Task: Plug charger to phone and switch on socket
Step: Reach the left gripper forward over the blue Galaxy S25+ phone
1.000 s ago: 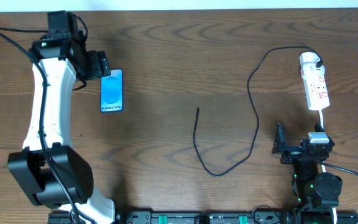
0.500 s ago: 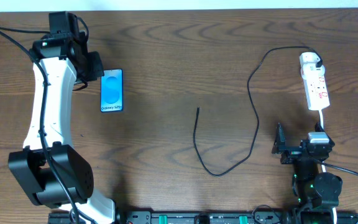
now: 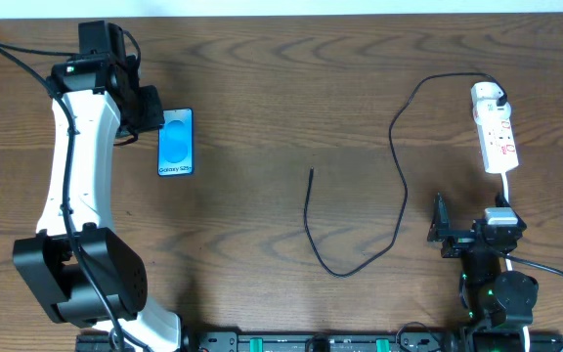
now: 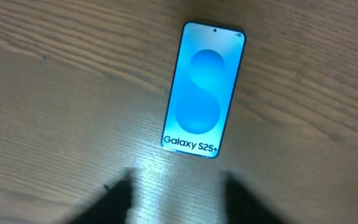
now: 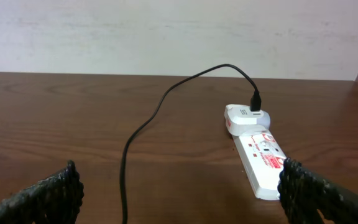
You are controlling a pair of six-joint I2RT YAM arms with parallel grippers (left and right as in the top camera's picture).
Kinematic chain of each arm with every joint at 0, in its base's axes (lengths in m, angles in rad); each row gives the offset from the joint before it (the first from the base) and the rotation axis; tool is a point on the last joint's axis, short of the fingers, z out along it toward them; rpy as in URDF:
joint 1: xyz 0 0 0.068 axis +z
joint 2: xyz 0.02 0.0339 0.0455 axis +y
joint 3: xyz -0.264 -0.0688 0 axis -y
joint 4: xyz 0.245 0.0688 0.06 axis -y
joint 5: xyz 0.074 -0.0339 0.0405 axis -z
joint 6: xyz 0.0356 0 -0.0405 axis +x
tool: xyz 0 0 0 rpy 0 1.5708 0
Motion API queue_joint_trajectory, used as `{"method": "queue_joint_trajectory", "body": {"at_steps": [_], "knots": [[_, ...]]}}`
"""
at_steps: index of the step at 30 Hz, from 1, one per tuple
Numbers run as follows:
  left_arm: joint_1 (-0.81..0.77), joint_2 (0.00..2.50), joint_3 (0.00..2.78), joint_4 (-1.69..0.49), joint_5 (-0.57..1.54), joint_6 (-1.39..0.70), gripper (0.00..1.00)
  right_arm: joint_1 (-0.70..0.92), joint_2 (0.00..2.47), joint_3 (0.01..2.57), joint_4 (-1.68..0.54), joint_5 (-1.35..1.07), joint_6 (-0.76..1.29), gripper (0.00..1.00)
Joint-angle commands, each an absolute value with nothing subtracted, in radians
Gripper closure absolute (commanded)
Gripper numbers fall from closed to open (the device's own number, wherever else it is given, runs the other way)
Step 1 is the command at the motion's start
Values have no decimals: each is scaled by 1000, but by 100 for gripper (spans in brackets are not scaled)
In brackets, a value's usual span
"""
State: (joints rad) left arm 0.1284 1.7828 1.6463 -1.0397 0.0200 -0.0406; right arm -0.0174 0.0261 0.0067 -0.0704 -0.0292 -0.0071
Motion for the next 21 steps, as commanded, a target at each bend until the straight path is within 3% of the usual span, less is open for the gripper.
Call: {"method": "queue_joint_trajectory", "body": {"at_steps": [1,8,10,12,14,16,21], "knots": [[128,1790,1671,-1046,15,-26,2,-13,26,6,-75,-25,6,1],[120,1798,1671,-1055,14,8,2,-13,26,6,-75,-25,7,1],[110,1805,1671,-1058,14,15,37,-13,26,6,-75,-25,7,1],[100,1813,1671,-1059,11,14,66,-13,26,6,-75,-25,6,1],[90,1827,1671,-1062,11,14,85,-13,26,6,-75,-25,7,1],[78,1848,1671,-1070,11,14,92,-13,26,6,-75,-25,7,1],[50,1916,1671,-1107,11,14,93,-13,26,6,-75,-25,6,1]]}}
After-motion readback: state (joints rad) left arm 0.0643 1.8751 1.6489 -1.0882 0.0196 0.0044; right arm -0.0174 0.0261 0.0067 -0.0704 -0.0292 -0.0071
